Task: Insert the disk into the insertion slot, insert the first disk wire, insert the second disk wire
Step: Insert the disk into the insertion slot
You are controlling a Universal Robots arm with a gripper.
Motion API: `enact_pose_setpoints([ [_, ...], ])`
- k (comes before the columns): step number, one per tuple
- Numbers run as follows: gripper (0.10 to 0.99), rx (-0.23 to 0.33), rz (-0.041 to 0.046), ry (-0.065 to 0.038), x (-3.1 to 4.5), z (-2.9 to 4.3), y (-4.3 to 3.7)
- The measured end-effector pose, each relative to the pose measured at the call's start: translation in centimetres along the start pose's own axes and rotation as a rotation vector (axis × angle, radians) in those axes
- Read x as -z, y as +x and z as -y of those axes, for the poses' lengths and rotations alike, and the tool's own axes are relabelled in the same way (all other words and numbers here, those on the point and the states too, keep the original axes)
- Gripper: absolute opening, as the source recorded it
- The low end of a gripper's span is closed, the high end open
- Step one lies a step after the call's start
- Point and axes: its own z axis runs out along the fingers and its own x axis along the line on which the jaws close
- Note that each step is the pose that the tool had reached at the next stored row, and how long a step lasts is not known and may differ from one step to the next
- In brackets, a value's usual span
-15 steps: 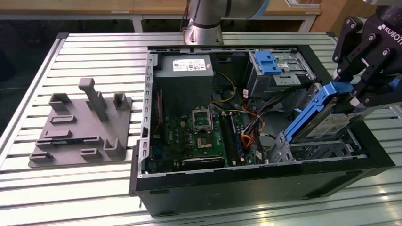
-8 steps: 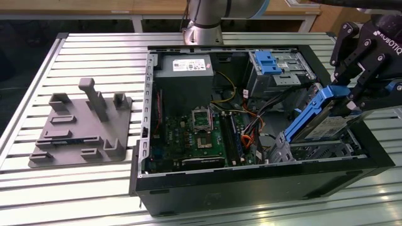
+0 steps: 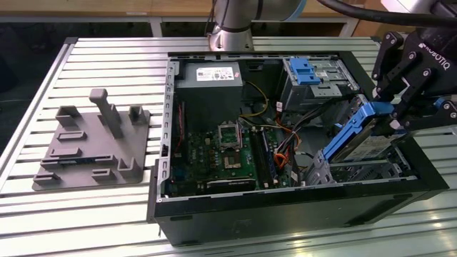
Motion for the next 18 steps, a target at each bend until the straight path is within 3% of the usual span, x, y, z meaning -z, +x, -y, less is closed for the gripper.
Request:
enact_pose_setpoints([
  [8, 0.376, 0.0, -0.0003, 0.0, -0.75, 0.03, 0.05],
  [10, 0.494, 0.0, -0.0003, 0.0, -0.78, 0.03, 0.06],
  [13, 0.553, 0.0, 0.0002, 0.0, -0.81, 0.04, 0.06],
  [14, 0.616, 0.0, -0.0001, 0.0, -0.8, 0.04, 0.06],
  [18, 0.616, 0.0, 0.0, 0.0, -0.81, 0.04, 0.06],
])
